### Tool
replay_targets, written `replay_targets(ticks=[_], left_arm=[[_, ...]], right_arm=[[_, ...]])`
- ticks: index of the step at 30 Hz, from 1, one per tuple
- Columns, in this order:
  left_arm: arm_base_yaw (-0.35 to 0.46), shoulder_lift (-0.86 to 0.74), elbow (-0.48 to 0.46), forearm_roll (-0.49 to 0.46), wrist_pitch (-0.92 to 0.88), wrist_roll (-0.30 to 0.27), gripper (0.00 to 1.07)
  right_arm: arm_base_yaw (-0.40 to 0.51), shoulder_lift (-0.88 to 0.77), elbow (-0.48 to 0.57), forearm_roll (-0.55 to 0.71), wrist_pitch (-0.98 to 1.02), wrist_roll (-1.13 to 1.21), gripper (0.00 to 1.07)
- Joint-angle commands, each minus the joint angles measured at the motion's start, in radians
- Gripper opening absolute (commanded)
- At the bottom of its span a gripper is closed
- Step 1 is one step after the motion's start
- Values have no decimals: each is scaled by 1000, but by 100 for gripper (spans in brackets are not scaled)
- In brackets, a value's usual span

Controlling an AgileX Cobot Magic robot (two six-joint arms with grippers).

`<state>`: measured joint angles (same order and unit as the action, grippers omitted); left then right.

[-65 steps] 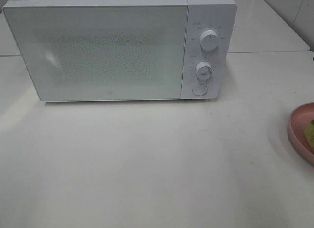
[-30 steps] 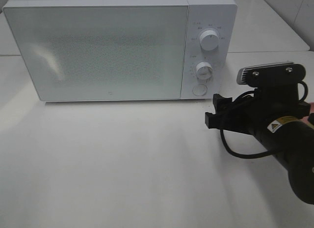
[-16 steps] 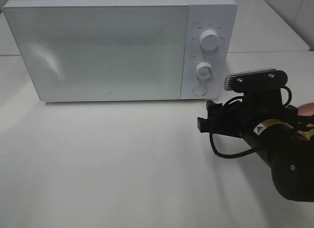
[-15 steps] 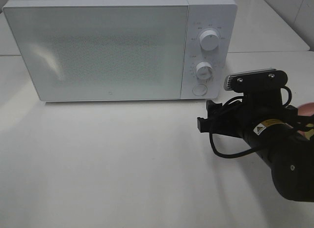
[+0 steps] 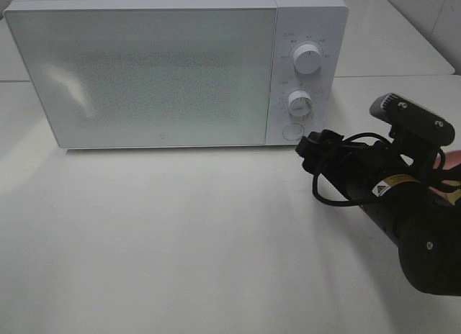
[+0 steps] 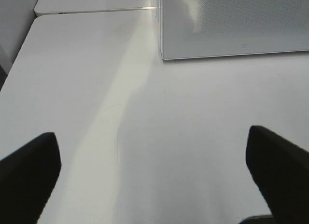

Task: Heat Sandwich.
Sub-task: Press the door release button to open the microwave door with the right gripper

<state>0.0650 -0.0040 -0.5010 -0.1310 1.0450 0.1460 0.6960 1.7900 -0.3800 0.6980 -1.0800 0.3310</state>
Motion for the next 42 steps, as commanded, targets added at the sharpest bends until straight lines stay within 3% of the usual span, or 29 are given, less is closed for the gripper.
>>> replay_targets(ticks=[1,8,16,21,22,24,27,42], left_arm=[[-6,-23,3,-8,-13,0,101],[-6,-23,3,-8,-13,0,101],[-6,-23,3,-8,-13,0,101],[-6,-23,3,-8,-13,0,101],[-6,-23,3,-8,-13,0,101],[-6,-23,3,-8,-13,0,101],[-6,-23,3,-8,-13,0,101],[-6,-23,3,-8,-13,0,101]], right_arm=[[5,-2,-12,-7,-11,270,76],[5,-2,-12,-7,-11,742,76],[5,-2,-12,-6,-10,985,66],[5,-2,-12,-6,-9,1010,45],[5,-2,-12,-6,-9,1010,31],[3,-2,-12,-6,-9,1011,25],[2,-2,-12,-6,-9,1015,0],[2,67,-58,-10,12,1047,0]])
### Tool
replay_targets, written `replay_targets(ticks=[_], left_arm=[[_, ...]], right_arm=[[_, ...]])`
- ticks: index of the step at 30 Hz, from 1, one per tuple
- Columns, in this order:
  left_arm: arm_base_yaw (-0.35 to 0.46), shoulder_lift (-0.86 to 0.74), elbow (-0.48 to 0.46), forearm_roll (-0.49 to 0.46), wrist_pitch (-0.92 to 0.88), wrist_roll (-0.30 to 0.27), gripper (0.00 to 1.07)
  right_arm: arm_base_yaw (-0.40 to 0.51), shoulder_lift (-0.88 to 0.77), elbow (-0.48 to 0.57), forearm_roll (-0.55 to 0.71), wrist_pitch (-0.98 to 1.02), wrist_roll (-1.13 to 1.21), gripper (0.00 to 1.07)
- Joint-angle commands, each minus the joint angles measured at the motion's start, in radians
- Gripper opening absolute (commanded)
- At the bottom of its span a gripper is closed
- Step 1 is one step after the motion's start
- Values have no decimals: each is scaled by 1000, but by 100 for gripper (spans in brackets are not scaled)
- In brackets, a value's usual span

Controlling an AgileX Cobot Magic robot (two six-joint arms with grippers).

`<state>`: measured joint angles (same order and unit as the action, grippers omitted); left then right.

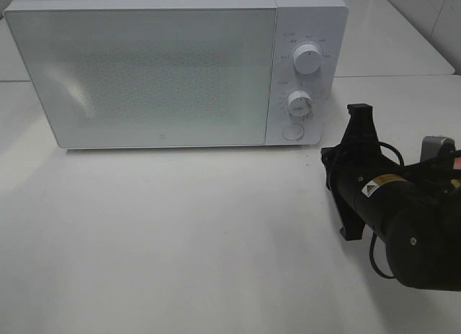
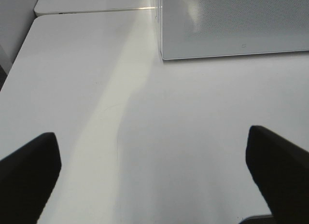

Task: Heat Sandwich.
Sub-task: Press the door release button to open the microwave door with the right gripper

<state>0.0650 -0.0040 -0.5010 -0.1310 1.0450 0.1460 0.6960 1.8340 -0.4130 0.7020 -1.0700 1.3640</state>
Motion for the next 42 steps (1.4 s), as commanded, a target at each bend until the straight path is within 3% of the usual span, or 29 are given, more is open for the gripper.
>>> replay_targets(ticks=[1,9,20,35,42], left_arm=[[-6,-23,3,-8,-13,0,101],[-6,-23,3,-8,-13,0,101],[-6,-23,3,-8,-13,0,101],[-6,-23,3,-8,-13,0,101],[-6,-23,3,-8,-13,0,101]], right_arm=[[2,23,-25,-14,2,14,0],[-20,105,-94,-77,5,41,0],[-148,206,-231,-224,70,66,0],[-230,253,-367,-278,205,59,0],[-231,253,-379,-271,219,52,0]])
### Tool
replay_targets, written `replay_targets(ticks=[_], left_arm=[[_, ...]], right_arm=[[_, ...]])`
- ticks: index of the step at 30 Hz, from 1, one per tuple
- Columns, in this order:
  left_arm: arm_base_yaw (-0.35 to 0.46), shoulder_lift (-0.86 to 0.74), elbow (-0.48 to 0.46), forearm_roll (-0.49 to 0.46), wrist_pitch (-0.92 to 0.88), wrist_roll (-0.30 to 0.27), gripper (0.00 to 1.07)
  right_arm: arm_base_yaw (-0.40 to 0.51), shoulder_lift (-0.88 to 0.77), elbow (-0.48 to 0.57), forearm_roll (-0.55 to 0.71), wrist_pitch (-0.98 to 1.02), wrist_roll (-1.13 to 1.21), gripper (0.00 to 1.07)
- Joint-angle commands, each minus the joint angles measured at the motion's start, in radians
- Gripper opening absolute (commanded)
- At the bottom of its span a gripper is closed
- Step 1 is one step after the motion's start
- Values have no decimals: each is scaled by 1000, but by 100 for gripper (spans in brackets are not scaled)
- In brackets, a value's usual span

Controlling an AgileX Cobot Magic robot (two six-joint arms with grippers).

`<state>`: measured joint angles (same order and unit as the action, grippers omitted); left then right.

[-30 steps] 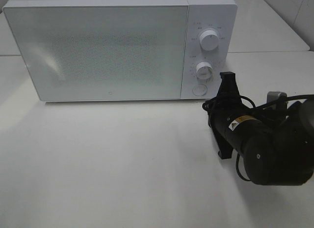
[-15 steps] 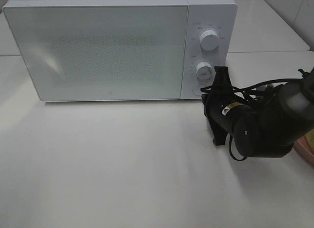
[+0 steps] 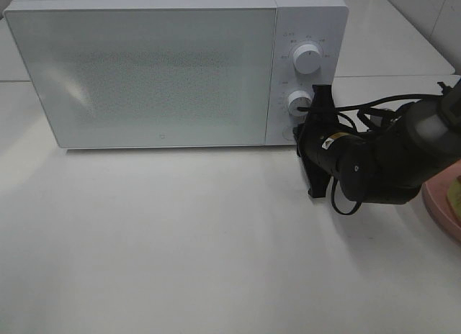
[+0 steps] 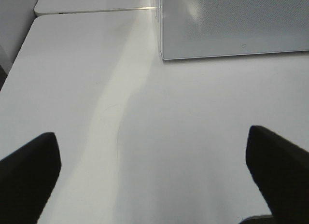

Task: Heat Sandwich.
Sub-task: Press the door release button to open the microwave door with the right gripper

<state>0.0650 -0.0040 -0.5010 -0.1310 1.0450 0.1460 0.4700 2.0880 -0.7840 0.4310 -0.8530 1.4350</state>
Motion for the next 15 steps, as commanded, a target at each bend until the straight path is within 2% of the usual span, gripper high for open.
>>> replay_targets(ticks=[1,9,15], left_arm=[[-6,-23,3,-8,-13,0,101],[-6,-23,3,-8,-13,0,101],[-6,-23,3,-8,-13,0,101]], right_arm=[[-5,-1,-8,7,2,-19,0],[-5,27,-33,14,-3,-14,0],[-5,33,-43,14,-111,-34,1]])
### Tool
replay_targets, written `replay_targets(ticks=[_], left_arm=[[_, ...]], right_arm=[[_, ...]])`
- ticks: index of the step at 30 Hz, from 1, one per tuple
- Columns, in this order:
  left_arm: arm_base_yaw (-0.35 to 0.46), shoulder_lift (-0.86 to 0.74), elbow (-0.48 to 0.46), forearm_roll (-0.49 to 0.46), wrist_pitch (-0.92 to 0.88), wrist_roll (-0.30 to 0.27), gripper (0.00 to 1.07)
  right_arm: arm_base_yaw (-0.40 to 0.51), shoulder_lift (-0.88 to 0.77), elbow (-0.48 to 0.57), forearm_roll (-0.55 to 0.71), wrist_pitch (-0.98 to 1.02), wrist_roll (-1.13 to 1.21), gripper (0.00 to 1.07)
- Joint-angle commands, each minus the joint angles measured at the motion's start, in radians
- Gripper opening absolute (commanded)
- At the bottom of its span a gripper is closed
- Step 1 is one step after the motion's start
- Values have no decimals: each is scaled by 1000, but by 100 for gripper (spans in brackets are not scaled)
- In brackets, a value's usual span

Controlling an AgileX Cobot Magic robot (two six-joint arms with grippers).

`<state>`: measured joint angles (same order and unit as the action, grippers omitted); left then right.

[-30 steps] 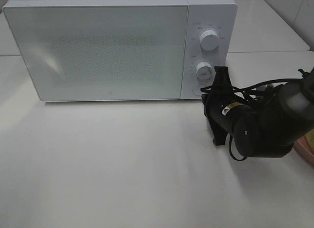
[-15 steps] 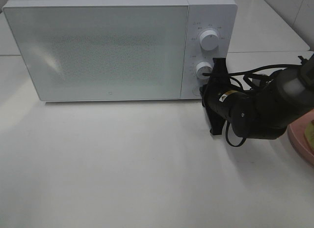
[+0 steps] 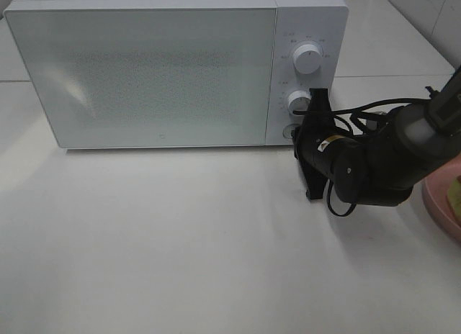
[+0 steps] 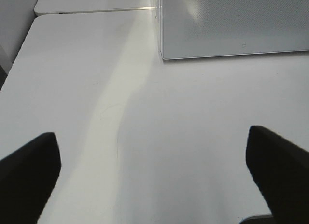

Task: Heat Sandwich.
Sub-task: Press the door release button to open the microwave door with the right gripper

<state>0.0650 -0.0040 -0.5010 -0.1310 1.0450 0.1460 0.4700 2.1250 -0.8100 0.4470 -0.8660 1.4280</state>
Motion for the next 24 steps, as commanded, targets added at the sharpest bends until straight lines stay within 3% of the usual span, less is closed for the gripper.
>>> replay_targets(ticks=[1,17,24], left_arm=[[-6,-23,3,-8,-13,0,101],[-6,-23,3,-8,-13,0,101],[-6,-23,3,-8,-13,0,101]], right_arm=[[-5,-4,-17,-2,-108,-27,1],[-4,-3,-30,-21,-211,9,0],[-5,54,-114,-16,-288,2,0]])
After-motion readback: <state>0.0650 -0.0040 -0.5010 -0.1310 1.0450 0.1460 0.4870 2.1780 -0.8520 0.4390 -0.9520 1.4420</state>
